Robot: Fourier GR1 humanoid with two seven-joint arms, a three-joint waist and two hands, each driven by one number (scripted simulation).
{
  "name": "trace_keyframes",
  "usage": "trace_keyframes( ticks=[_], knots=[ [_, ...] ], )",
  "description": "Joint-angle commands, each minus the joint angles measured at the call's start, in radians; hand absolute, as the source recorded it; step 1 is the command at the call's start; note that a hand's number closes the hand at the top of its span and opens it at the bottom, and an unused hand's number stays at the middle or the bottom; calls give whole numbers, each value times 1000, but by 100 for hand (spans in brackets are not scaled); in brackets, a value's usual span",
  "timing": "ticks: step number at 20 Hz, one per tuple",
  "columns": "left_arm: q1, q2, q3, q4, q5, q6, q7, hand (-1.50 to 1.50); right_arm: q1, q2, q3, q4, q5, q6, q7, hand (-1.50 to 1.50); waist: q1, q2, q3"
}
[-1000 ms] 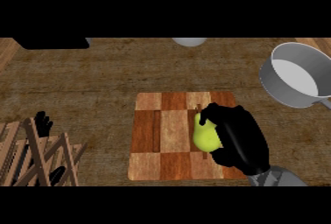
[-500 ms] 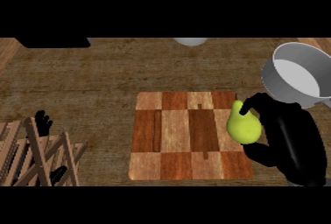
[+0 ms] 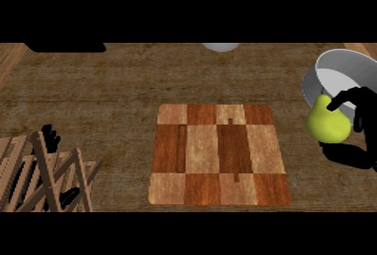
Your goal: Pick the pear from the cutting board and place it in the pot
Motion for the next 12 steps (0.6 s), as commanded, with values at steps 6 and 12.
trace_keyframes(
  ticks=[6,12],
  knots=[
    [-118,-163,-117,-91,-21,40,27,0,-13,-100,-224,247,-168,-19,-193,150,-1,0,13],
    [-139,-178,-131,-77,-33,32,19,0,-61,-119,-261,495,-242,-9,-370,150,22,7,14]
  ],
)
